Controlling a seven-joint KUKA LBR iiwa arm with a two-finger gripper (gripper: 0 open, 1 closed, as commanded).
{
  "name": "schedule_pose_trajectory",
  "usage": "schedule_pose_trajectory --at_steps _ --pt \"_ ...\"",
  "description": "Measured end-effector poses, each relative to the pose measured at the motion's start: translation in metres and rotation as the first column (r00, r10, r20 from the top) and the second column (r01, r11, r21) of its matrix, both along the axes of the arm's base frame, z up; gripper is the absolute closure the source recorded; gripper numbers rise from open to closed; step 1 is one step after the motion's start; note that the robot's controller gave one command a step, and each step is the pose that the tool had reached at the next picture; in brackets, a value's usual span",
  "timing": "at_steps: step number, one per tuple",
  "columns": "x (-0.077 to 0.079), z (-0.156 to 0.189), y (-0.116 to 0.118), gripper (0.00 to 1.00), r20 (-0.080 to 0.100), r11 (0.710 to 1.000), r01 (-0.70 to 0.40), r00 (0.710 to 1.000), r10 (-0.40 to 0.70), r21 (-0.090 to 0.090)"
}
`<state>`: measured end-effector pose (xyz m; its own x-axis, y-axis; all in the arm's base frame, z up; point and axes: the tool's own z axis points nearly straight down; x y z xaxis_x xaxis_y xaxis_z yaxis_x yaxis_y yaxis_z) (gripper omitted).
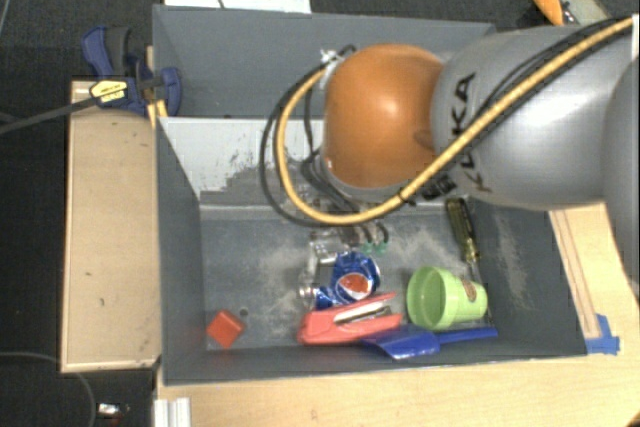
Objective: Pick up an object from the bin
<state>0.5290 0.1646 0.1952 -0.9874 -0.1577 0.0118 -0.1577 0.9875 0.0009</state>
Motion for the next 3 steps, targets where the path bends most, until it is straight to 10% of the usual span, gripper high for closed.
schedule_pose_trajectory --at_steps 1,2,3 --pt "-0.003 -0.041 -0.001 0.0 0.012 0.977 0.214 0.977 -0.214 0.003" --pt "-0.011 -0.019 0.011 0.0 0.008 0.989 -0.145 0.989 0.145 0.001" --pt "0.008 -0.054 -0.034 0.0 0.009 0.939 -0.345 0.939 0.345 0.002"
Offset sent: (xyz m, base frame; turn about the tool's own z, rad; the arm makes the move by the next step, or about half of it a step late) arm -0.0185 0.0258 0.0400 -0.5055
